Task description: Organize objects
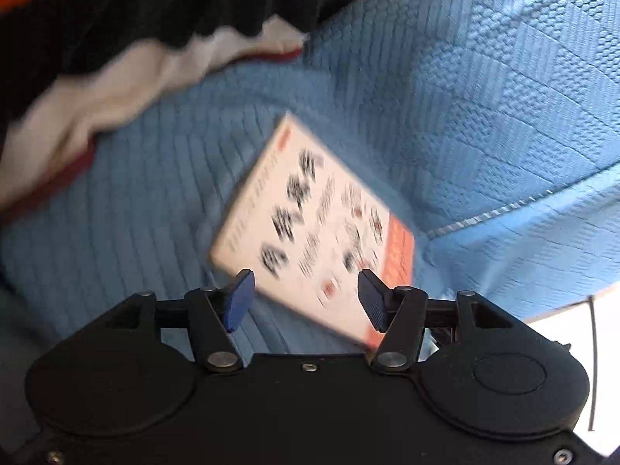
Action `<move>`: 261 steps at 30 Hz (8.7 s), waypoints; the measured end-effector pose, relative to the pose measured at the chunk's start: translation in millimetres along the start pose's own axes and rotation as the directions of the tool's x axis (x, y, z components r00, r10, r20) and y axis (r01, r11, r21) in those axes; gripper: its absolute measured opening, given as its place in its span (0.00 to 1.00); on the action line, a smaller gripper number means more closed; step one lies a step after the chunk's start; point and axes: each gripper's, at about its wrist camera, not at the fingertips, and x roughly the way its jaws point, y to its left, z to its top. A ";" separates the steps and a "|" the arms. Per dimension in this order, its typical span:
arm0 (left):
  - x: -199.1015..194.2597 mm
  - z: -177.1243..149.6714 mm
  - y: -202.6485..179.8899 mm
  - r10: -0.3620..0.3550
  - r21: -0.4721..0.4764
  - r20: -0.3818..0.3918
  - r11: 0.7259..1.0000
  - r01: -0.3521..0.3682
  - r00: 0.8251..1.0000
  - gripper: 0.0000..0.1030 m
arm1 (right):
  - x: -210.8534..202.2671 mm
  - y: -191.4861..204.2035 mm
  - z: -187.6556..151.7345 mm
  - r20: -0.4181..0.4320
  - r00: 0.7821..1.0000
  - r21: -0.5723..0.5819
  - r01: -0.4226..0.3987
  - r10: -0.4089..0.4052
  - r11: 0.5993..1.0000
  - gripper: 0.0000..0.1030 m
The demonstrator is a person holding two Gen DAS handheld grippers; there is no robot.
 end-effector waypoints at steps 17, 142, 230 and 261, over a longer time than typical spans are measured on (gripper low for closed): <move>80.5 -54.6 -3.4 -0.195 -0.341 -0.181 0.932 0.125 0.964 0.52 | 1.9 -4.5 -2.9 -0.020 0.998 0.008 -0.064 0.064 0.998 0.03; -21.6 -4.1 -70.6 -0.342 -0.131 -0.071 0.934 0.331 0.937 0.15 | -159.2 46.8 -2.8 0.238 0.963 0.156 -0.165 0.125 0.974 0.16; 48.5 -169.2 -106.8 0.210 0.645 -0.163 0.762 -0.057 0.964 0.32 | -168.9 1.8 -140.7 0.046 0.916 0.071 0.396 -0.400 0.915 0.26; -104.3 -169.7 -158.6 0.150 0.689 0.038 0.712 -0.135 0.988 0.32 | -277.2 93.7 -138.0 0.333 0.845 -0.041 0.456 -0.418 0.889 0.25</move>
